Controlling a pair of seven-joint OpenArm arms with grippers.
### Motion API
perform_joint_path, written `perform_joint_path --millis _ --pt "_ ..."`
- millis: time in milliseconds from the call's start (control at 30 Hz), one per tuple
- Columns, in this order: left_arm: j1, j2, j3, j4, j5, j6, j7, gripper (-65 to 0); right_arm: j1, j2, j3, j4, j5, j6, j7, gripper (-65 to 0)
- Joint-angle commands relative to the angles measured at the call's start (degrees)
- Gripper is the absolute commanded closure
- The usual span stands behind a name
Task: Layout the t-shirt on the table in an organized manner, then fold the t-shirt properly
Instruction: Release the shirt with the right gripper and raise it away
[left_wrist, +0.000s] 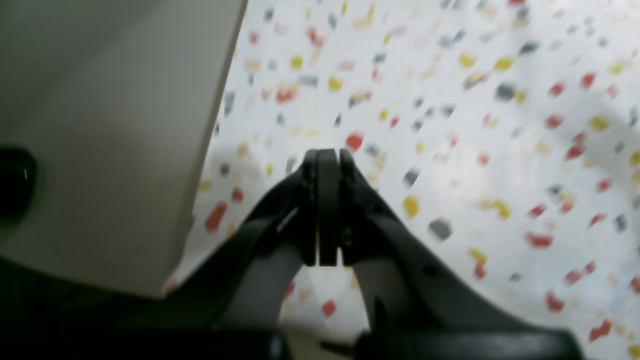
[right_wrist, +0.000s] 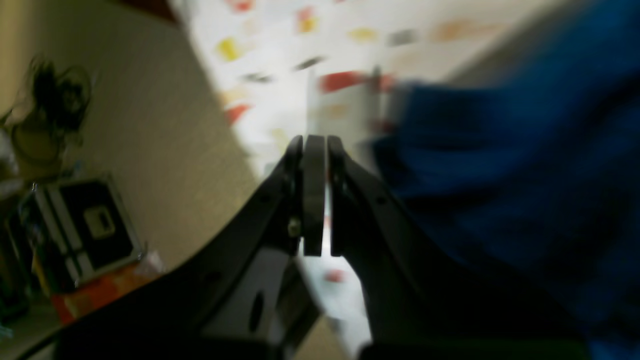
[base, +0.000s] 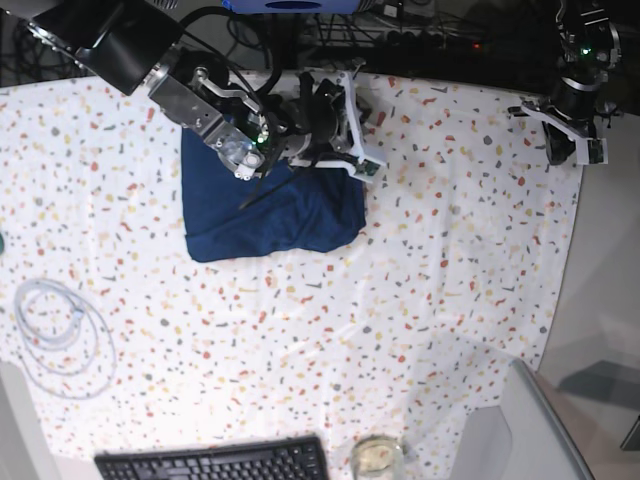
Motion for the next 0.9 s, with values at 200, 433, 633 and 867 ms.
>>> perform_joint_path --millis 200,433,633,867 --pt "0.2 -0.8 -0.6 0.2 -0.4 0.0 -1.3 0.0 1.2 2.3 0.8 12.6 0.9 -9.0 -1.1 -0.5" --pt "0.2 -0.7 -0.3 0.5 -0.4 0.0 -1.3 0.0 3.5 1.8 3.7 4.6 0.9 -10.0 0.3 -0.6" --pt "0.2 -0.7 -0.2 0.2 -0.4 0.0 -1.3 0.0 3.5 1.7 -1.6 -1.0 0.9 -10.0 5.2 -0.6" --pt "0.1 -0.7 -0.2 0.2 -0.4 0.0 -1.3 0.0 3.6 1.1 -3.4 1.3 0.9 -10.0 5.4 -0.6"
